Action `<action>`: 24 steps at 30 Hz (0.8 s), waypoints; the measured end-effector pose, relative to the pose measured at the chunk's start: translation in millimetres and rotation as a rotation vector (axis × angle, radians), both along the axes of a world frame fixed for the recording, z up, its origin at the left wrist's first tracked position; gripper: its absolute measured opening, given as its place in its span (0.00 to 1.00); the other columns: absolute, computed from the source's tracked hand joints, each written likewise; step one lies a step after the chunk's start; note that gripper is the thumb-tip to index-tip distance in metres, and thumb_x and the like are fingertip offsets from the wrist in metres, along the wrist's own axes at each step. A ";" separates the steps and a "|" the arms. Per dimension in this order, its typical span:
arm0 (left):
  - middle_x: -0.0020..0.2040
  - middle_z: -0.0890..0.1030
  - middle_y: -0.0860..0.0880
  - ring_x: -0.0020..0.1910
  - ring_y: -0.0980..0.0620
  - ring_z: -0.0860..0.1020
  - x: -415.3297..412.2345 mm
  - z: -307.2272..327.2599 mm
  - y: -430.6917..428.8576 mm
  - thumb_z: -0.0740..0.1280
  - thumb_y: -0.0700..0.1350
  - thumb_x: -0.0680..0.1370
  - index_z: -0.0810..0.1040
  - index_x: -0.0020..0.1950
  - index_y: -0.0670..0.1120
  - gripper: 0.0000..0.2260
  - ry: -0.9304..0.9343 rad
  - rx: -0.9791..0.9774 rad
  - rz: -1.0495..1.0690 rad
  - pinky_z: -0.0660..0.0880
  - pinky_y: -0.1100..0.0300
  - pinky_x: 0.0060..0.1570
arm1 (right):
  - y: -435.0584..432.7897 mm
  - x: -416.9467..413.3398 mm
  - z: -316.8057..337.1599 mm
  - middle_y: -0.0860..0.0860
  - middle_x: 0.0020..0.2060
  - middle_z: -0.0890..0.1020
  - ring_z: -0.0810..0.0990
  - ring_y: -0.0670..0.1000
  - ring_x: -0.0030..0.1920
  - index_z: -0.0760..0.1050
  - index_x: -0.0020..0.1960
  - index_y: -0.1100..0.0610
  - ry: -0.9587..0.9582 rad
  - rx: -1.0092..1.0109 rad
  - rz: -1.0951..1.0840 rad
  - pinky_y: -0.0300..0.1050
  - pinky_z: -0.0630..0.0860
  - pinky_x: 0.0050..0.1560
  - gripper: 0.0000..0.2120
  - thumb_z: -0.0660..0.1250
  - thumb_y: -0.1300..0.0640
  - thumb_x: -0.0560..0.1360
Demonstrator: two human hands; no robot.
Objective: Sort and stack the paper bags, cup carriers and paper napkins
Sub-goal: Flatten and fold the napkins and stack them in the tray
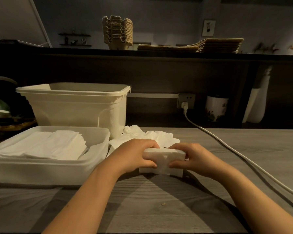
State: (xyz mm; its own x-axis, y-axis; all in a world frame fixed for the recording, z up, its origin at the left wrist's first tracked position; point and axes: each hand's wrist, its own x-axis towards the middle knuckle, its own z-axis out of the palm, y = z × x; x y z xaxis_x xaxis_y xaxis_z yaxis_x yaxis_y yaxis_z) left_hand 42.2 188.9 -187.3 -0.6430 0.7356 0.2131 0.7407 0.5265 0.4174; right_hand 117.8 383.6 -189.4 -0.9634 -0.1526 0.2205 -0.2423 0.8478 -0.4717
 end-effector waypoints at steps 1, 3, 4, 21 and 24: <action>0.53 0.78 0.58 0.53 0.59 0.73 -0.1 0.2 0.0 0.72 0.49 0.72 0.75 0.56 0.58 0.14 0.006 -0.008 0.011 0.70 0.63 0.53 | 0.3 0.0 0.5 0.39 0.44 0.76 0.76 0.40 0.46 0.73 0.54 0.45 -0.001 0.010 -0.001 0.33 0.74 0.44 0.12 0.70 0.51 0.72; 0.51 0.79 0.57 0.50 0.57 0.73 -1.0 0.7 0.3 0.72 0.49 0.72 0.76 0.54 0.58 0.12 0.037 -0.017 0.037 0.71 0.62 0.49 | 1.2 -0.1 1.5 0.41 0.43 0.77 0.76 0.41 0.45 0.73 0.51 0.45 0.012 0.027 -0.011 0.35 0.75 0.45 0.09 0.69 0.51 0.73; 0.50 0.79 0.56 0.49 0.57 0.74 -1.7 0.9 0.4 0.72 0.49 0.72 0.76 0.54 0.58 0.12 0.055 -0.011 0.049 0.71 0.62 0.47 | 1.3 -0.2 2.0 0.41 0.43 0.77 0.76 0.41 0.44 0.73 0.51 0.46 0.019 0.026 -0.020 0.35 0.75 0.44 0.08 0.69 0.52 0.73; 0.62 0.69 0.58 0.61 0.58 0.68 -3.3 -3.8 -0.9 0.73 0.51 0.71 0.62 0.63 0.65 0.26 -0.309 0.148 -0.025 0.68 0.68 0.53 | 4.3 0.9 1.6 0.40 0.46 0.77 0.77 0.41 0.46 0.70 0.52 0.41 -0.035 -0.055 -0.016 0.35 0.75 0.43 0.13 0.70 0.51 0.72; 0.58 0.68 0.60 0.58 0.59 0.68 -3.7 -6.4 1.4 0.72 0.50 0.72 0.65 0.60 0.63 0.22 -0.300 0.080 -0.050 0.67 0.73 0.49 | 4.8 1.5 0.9 0.39 0.49 0.74 0.75 0.40 0.49 0.69 0.59 0.43 -0.093 -0.049 -0.016 0.32 0.73 0.42 0.20 0.72 0.51 0.71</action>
State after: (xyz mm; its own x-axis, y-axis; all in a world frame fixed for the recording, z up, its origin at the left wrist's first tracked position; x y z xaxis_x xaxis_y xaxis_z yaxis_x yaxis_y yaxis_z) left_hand 38.6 190.3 -193.7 -0.6492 0.7566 0.0780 0.6025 0.4490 0.6599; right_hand 119.2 388.5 -188.4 -0.9823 -0.1286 0.1365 -0.1822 0.8268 -0.5321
